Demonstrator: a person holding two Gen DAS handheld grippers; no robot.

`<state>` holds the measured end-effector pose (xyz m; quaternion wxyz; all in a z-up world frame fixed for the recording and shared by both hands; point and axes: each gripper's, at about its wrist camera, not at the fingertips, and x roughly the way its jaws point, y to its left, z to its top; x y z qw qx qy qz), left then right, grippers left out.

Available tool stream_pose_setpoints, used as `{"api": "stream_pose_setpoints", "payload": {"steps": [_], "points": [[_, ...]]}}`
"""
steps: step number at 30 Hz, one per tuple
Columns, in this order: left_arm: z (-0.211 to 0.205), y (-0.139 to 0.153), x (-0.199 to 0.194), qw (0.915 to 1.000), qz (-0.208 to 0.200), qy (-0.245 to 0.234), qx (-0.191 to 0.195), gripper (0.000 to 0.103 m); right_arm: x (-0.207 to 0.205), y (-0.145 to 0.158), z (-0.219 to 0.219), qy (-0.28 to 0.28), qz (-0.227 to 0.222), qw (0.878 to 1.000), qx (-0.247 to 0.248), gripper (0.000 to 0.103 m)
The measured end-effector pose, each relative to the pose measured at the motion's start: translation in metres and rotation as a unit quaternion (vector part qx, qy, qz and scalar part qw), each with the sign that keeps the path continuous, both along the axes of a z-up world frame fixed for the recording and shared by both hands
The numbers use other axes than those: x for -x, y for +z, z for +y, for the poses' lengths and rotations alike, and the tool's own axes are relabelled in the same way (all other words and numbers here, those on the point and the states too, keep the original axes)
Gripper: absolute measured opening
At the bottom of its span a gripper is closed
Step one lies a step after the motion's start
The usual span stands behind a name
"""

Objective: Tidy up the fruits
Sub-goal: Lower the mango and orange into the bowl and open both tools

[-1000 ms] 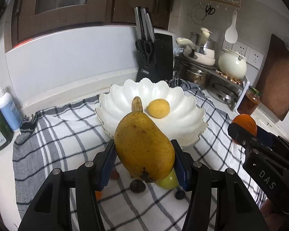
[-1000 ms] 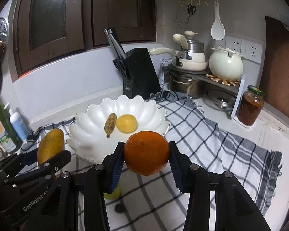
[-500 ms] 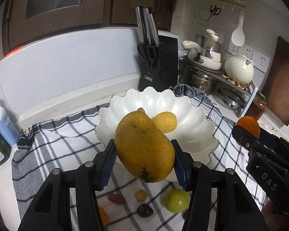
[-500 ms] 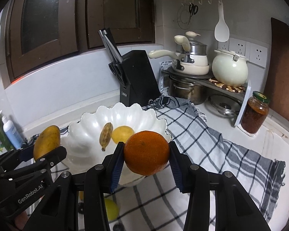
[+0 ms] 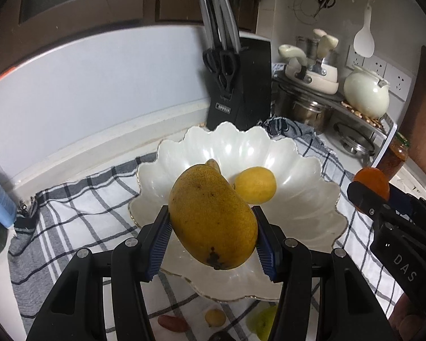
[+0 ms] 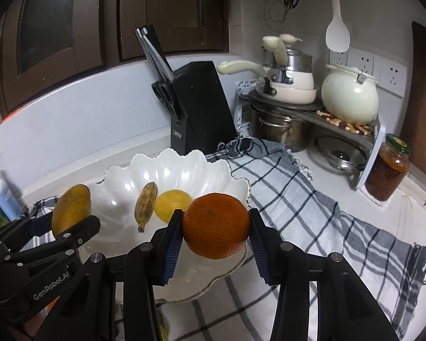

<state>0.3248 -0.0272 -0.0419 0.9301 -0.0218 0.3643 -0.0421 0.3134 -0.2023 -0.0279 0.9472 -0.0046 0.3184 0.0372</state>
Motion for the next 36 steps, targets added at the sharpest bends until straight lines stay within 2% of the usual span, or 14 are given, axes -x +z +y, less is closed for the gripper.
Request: {"api": "stream_pose_setpoints", "payload": {"steps": [13, 19, 20, 22, 24, 26, 31, 36], "points": [[-0.004, -0.031, -0.018, 0.9986, 0.052, -0.008, 0.0, 0.055, -0.02, -0.027, 0.005, 0.006, 0.037, 0.999, -0.005, 0.046], [-0.005, -0.029, -0.016, 0.9991, 0.04, -0.01, -0.007, 0.064, -0.021, -0.03, 0.004, 0.004, 0.042, 0.999, -0.01, 0.048], [-0.005, -0.029, -0.015, 0.9991, 0.04, -0.008, -0.008, 0.064, -0.021, -0.03, 0.004, 0.002, 0.042, 0.999, -0.011, 0.052], [-0.004, -0.027, -0.013, 0.9992, 0.038, -0.007, -0.008, 0.067, -0.018, -0.027, 0.002, -0.007, 0.033, 0.999, -0.013, 0.079], [-0.003, -0.024, -0.01, 0.9994, 0.034, -0.005, -0.01, 0.069, -0.013, -0.021, 0.0, -0.02, 0.016, 1.0, -0.012, 0.086], [-0.003, -0.02, -0.007, 0.9995, 0.029, -0.004, -0.012, 0.072, -0.009, -0.015, -0.001, -0.025, 0.009, 1.0, -0.013, 0.086], [0.001, -0.007, 0.005, 0.9998, 0.014, 0.009, -0.009, 0.086, 0.0, -0.005, -0.003, -0.028, 0.002, 0.999, -0.016, 0.086], [0.005, 0.006, 0.02, 0.9998, 0.001, 0.016, -0.013, 0.089, 0.015, 0.008, -0.002, -0.031, -0.012, 0.999, -0.016, 0.089]]}}
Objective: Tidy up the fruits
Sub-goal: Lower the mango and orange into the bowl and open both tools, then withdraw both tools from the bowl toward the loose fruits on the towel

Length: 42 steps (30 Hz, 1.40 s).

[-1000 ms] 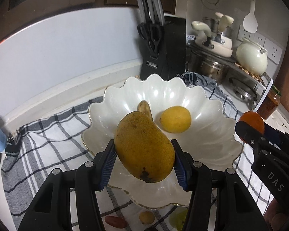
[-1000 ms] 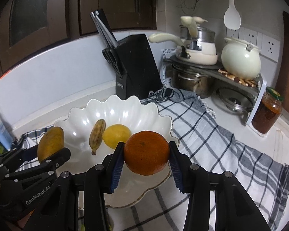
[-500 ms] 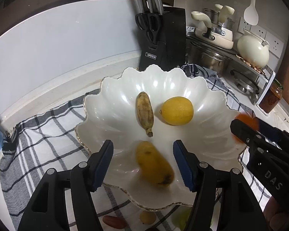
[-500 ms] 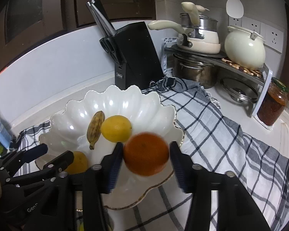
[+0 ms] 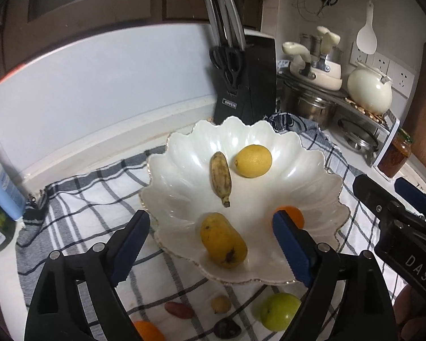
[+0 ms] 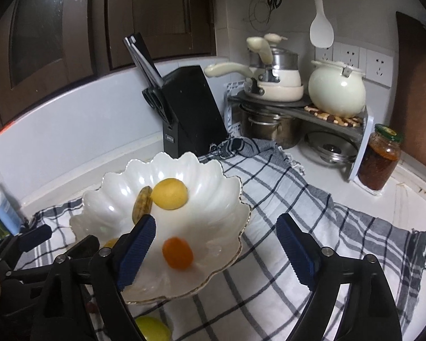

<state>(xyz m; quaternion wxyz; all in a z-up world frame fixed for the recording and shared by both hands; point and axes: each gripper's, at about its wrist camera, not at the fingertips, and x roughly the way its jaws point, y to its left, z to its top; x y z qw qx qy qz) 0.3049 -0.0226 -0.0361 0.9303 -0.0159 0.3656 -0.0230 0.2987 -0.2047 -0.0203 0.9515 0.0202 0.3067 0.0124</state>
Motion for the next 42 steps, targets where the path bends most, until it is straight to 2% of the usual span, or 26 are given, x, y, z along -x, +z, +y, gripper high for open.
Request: {"api": "stream_pose_setpoints", "payload": {"steps": [7, 15, 25, 36, 42], "points": [[0.006, 0.021, 0.024, 0.9998, -0.02, 0.008, 0.003, 0.089, 0.028, 0.029, 0.006, -0.002, -0.032, 0.999, 0.008, 0.093], [0.015, 0.042, 0.055, 0.9989, -0.044, 0.016, 0.005, 0.091, 0.058, 0.046, 0.012, 0.0, -0.051, 0.999, 0.008, 0.094], [0.026, 0.056, 0.086, 0.9979, -0.061, 0.021, 0.005, 0.091, 0.089, 0.059, 0.019, -0.003, -0.067, 0.998, 0.009, 0.094], [0.041, 0.061, 0.111, 0.9969, -0.071, 0.032, 0.002, 0.091, 0.113, 0.06, 0.029, -0.01, -0.069, 0.997, 0.019, 0.094], [0.049, 0.059, 0.122, 0.9963, -0.076, 0.04, 0.003, 0.096, 0.122, 0.059, 0.034, -0.012, -0.07, 0.997, 0.023, 0.094]]}}
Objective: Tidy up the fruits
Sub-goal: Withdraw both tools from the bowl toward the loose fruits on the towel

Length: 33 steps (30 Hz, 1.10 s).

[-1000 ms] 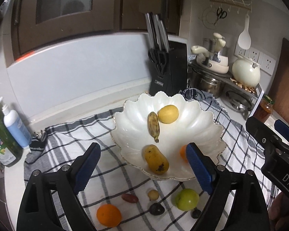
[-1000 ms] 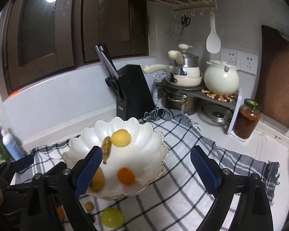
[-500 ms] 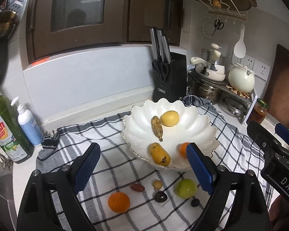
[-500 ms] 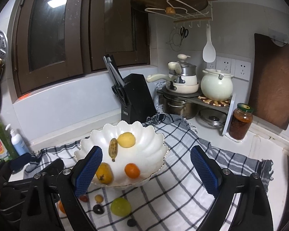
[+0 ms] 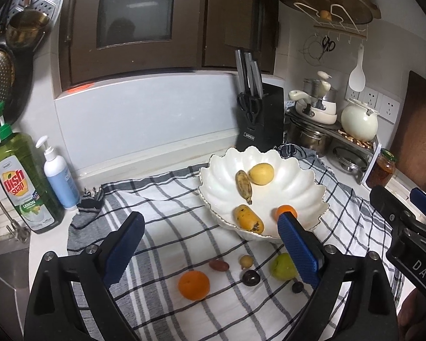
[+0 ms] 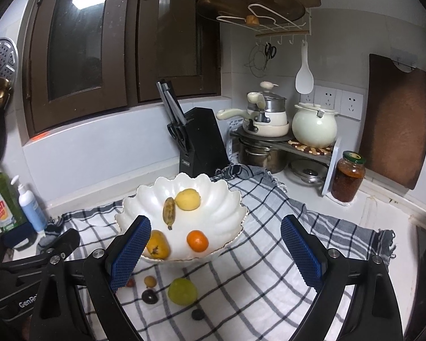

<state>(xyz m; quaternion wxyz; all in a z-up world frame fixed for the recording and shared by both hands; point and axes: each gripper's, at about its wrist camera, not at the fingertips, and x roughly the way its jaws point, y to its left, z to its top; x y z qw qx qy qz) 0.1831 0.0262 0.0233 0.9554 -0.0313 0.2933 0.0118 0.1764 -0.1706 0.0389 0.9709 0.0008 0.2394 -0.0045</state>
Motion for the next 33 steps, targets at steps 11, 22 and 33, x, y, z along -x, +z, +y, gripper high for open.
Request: {"api": "stream_pose_setpoints", "payload": {"steps": [11, 22, 33], "points": [[0.011, -0.009, 0.009, 1.0, 0.007, 0.004, -0.002, 0.096, 0.008, -0.011, 0.008, -0.001, 0.007, 1.0, -0.002, 0.095], [0.011, -0.038, 0.004, 0.9994, 0.033, 0.001, -0.003, 0.096, 0.002, -0.039, 0.006, -0.006, 0.035, 0.999, 0.001, 0.095], [0.011, -0.068, -0.004, 0.9983, 0.057, 0.0, -0.008, 0.096, -0.008, -0.067, 0.007, -0.006, 0.062, 0.998, 0.004, 0.095]]}}
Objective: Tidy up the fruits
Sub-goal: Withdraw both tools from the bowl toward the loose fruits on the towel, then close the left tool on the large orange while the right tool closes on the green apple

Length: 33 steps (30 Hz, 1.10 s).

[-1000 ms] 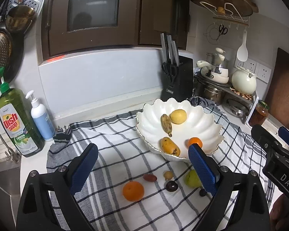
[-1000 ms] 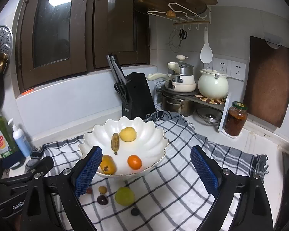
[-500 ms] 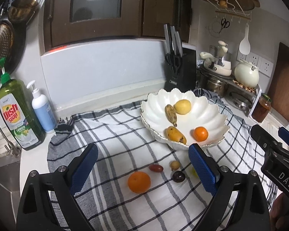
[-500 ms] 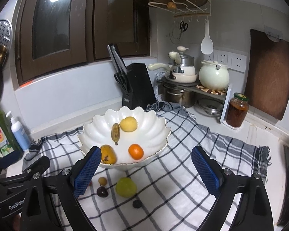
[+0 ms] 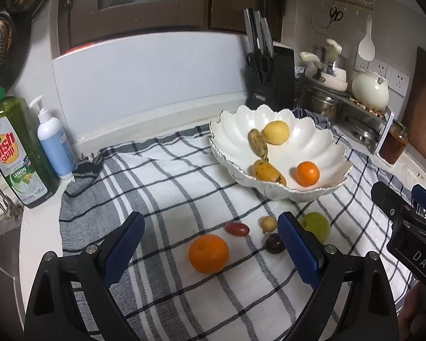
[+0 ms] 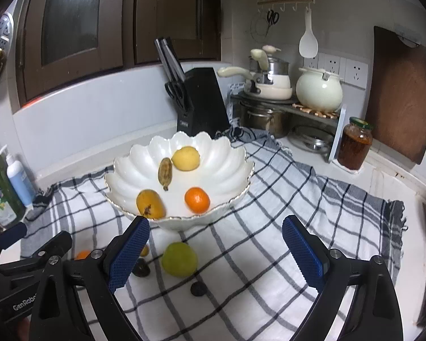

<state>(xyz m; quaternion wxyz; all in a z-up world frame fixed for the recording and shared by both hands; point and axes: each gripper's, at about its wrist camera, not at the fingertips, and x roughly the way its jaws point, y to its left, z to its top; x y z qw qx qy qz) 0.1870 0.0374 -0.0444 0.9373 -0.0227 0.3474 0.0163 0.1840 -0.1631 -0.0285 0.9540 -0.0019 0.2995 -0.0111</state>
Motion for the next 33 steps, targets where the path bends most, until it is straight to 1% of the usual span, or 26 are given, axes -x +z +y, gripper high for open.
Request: {"api": "stream_pose_setpoints", "payload": {"steps": [5, 16, 26, 33], "points": [[-0.001, -0.013, -0.001, 0.9999, 0.01, -0.004, -0.005, 0.095, -0.003, -0.014, -0.002, -0.001, 0.015, 1.0, -0.004, 0.095], [0.002, -0.044, -0.009, 0.9993, 0.037, -0.002, -0.008, 0.094, -0.012, -0.04, 0.002, 0.003, 0.038, 0.999, 0.006, 0.095], [0.003, -0.064, -0.022, 0.998, 0.063, -0.002, -0.006, 0.088, -0.026, -0.061, 0.005, 0.01, 0.061, 0.998, -0.001, 0.095], [0.005, -0.081, -0.029, 0.9965, 0.084, 0.003, -0.002, 0.08, -0.038, -0.075, 0.012, 0.022, 0.078, 0.997, -0.005, 0.095]]}}
